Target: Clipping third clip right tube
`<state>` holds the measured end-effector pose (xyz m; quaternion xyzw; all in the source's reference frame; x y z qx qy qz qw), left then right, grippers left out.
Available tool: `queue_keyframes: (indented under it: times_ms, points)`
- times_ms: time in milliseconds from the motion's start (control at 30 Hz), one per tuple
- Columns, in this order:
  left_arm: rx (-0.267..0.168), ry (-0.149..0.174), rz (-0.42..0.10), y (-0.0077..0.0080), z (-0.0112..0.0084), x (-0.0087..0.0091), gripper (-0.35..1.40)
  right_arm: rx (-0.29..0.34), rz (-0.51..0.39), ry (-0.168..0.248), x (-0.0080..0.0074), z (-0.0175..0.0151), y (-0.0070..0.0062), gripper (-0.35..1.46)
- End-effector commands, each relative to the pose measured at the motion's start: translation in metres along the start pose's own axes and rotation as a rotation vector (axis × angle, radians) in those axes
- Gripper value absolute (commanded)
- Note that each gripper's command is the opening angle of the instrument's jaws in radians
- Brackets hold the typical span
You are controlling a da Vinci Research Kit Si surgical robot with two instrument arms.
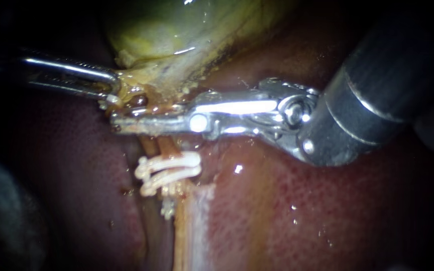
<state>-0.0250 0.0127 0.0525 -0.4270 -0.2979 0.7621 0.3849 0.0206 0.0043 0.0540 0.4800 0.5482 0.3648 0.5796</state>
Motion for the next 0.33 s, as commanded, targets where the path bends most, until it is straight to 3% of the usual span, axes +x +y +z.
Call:
queue_keyframes:
  times_ms: [33, 333]
  points:
    - [0.0, 0.0, 0.0, -0.0001, 0.0, 0.0, -0.35, 0.006, -0.001, -0.007, -0.0001, 0.0, 0.0, -0.35]
    - [0.0, 0.0, 0.0, -0.0001, 0.0001, 0.0, -0.35, 0.006, -0.002, -0.008, -0.0002, 0.0001, -0.0001, -0.35]
